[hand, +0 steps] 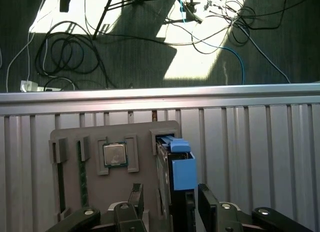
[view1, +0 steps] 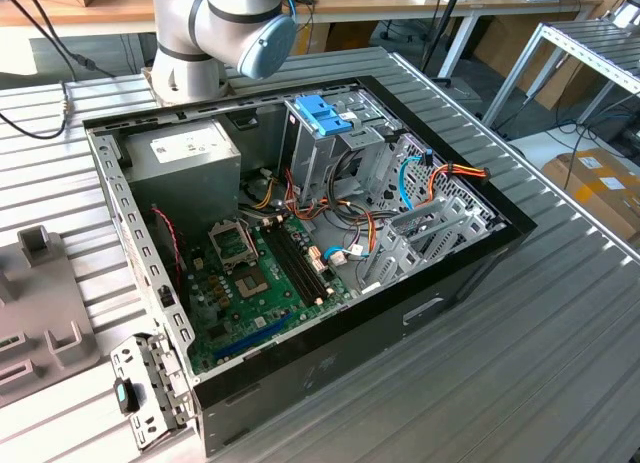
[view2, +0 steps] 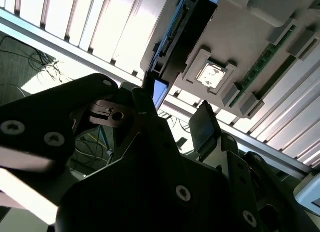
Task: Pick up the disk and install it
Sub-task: 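Pick up the disk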
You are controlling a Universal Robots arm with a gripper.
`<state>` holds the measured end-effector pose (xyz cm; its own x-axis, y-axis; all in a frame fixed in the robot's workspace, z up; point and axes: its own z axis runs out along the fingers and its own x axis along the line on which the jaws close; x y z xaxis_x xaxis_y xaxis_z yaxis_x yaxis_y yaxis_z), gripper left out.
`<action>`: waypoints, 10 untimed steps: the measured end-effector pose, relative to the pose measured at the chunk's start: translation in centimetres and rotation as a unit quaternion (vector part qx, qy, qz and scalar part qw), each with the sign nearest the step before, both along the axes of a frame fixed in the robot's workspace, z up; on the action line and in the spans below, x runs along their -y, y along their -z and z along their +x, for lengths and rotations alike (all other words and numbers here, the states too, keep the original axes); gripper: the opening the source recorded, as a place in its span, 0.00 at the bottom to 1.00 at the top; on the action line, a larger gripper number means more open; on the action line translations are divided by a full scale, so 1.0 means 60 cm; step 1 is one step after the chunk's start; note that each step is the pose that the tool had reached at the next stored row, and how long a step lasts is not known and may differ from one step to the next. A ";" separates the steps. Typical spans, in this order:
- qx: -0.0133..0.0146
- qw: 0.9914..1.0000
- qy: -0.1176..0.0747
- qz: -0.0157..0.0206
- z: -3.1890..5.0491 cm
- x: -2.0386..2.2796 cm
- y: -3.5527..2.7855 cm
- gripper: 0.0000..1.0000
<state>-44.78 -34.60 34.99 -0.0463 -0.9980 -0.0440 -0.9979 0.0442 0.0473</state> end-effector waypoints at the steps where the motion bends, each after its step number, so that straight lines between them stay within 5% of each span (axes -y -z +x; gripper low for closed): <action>1: 0.000 1.000 0.000 0.000 0.000 0.0000 0.000 0.56; 10: 0.000 1.000 0.000 0.000 0.000 0.0000 0.003 0.56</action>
